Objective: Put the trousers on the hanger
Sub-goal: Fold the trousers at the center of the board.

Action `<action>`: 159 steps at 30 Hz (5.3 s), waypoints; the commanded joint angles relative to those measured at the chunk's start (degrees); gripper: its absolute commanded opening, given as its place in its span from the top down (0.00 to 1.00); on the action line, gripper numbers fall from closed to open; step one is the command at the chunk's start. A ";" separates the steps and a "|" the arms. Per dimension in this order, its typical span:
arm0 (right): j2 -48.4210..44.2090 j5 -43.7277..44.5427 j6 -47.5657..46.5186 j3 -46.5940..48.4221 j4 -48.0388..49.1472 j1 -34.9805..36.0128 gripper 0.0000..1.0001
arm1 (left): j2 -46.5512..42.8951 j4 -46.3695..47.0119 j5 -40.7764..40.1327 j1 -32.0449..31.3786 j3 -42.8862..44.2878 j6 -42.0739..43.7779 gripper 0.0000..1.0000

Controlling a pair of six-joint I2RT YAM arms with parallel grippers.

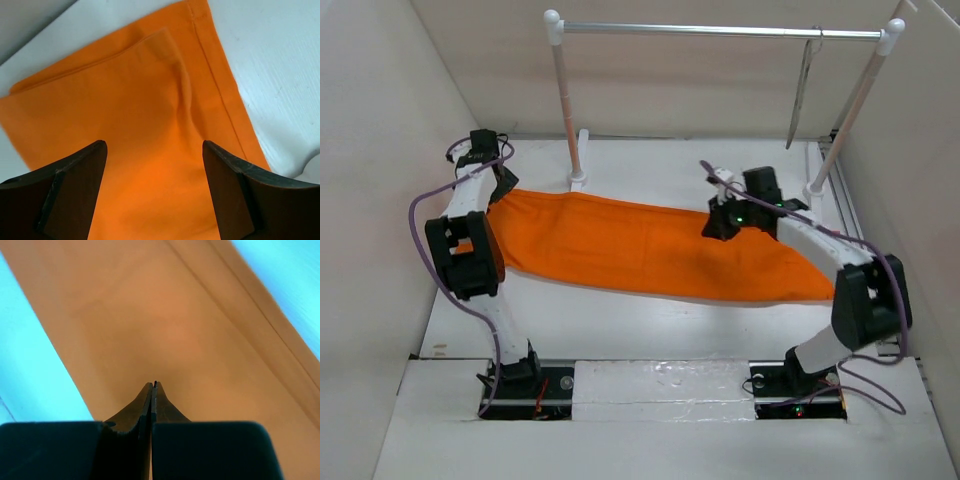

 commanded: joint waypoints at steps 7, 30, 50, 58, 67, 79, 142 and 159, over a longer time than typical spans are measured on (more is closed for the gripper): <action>29.69 -11.15 -4.75 31.16 7.04 17.16 0.69 | 10.38 -6.22 -6.82 0.07 13.37 3.14 0.29; 62.42 -12.82 -0.45 69.53 -2.23 20.16 0.48 | 19.71 -8.33 -10.17 2.43 21.83 4.81 0.99; 61.71 -13.70 1.66 65.04 3.32 20.16 0.96 | 14.43 -8.68 -10.70 2.44 19.54 3.76 1.00; 57.85 -14.31 3.33 62.67 6.47 19.63 1.00 | 10.66 -9.56 -12.81 2.44 18.14 2.61 1.00; 57.75 -12.82 7.11 66.17 7.36 16.74 1.00 | 10.03 -9.47 -14.30 2.44 20.93 2.70 1.00; 63.29 -4.30 14.05 71.36 14.47 15.06 1.00 | 21.01 -8.60 -17.11 2.44 32.45 3.49 1.00; -24.16 26.55 11.06 -14.59 -9.08 5.77 0.50 | -34.43 15.58 27.09 -5.35 -38.73 -2.40 0.59; -36.64 24.96 23.28 -24.26 -14.09 -40.90 0.34 | -33.90 22.78 20.85 -44.76 -39.60 1.64 1.00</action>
